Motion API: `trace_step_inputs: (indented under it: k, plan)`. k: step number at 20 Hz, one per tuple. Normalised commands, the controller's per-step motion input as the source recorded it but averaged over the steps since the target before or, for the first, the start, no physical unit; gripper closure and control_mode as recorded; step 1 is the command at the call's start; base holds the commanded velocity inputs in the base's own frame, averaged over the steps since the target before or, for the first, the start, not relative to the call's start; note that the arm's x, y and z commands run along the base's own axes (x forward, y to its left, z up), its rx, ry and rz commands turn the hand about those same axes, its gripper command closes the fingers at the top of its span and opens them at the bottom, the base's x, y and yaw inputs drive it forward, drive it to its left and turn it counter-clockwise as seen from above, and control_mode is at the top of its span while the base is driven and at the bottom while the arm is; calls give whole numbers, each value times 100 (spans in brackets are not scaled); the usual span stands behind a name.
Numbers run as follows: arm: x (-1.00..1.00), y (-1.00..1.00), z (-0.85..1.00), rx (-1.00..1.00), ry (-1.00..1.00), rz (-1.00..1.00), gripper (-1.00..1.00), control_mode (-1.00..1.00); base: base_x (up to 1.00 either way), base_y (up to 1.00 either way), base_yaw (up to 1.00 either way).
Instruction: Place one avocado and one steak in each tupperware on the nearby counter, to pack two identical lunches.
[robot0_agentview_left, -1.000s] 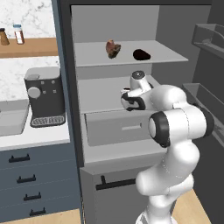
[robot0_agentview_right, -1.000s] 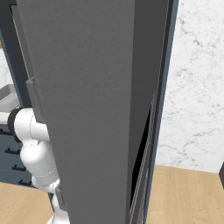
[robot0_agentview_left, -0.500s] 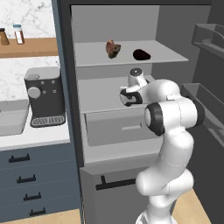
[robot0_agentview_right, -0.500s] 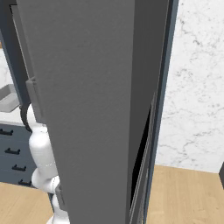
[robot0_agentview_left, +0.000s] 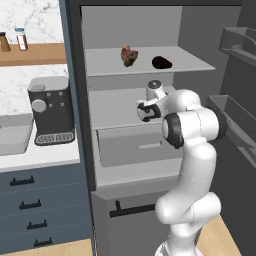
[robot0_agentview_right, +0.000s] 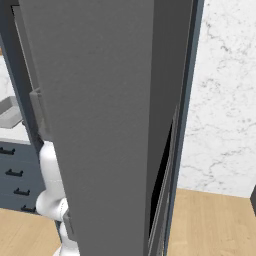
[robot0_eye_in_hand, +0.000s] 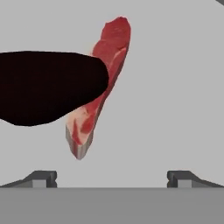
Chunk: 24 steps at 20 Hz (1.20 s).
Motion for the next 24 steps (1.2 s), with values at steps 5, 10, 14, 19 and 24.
trace_step_inputs:
  k: [5, 10, 14, 19, 24]
  plan:
    - [37, 0, -10, 0, 0, 0, -100, -100, 0, 0, 0]
    - [37, -1, -2, 0, 0, 0, -100, -100, 0, 0, 0]
    - [29, -6, -4, 0, 0, 0, -100, -100, 0, 0, 0]
    - [15, -13, -17, 0, 0, 0, -100, -100, 0, 0, 0]
    - [2, -11, -27, 0, 0, -1, 100, -100, 0, 0, 0]
